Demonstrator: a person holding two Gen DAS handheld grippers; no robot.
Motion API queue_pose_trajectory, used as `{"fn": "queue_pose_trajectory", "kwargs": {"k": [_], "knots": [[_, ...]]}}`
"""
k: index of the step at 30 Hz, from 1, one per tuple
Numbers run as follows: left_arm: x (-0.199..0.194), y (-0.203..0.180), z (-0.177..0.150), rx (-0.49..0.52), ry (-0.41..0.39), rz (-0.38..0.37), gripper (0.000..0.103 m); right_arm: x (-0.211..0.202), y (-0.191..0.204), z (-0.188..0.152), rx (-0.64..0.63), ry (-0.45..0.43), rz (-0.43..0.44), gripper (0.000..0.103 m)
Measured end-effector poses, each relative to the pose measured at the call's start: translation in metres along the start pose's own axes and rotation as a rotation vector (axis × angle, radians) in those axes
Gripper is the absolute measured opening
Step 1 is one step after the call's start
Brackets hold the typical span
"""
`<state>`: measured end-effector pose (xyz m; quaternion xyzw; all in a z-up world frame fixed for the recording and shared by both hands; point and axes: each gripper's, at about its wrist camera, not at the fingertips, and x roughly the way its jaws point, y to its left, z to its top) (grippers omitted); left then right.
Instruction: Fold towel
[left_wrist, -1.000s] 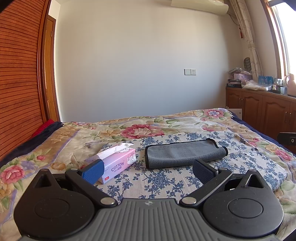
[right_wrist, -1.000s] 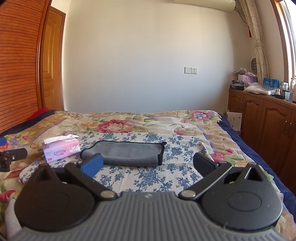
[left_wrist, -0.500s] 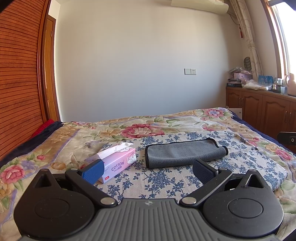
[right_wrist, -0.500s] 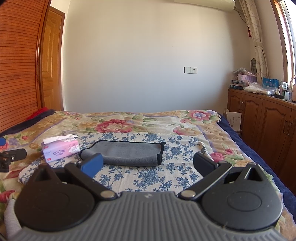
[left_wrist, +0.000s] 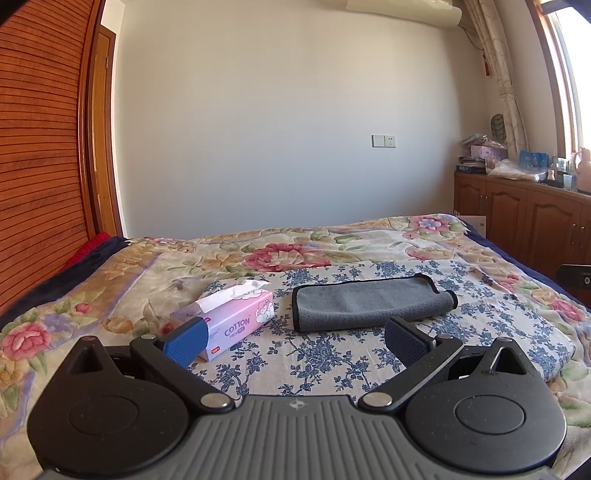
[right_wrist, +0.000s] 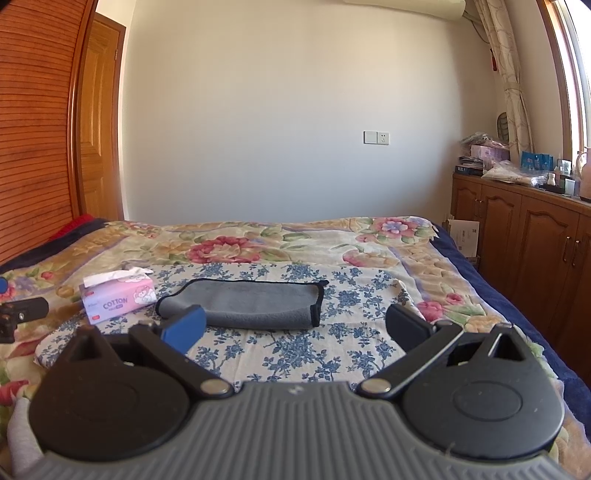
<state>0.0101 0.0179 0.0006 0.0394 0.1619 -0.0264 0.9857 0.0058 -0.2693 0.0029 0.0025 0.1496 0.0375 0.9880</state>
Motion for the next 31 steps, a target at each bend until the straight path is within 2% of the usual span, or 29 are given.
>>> {"fn": "queue_pose_trajectory", "kwargs": {"k": [31], "knots": [[-0.0011,0.0004,-0.0006,-0.010,-0.002,0.012,0.103,0.0004,0.0017,0.0005,-0.010,0.002,-0.010,0.103]]}}
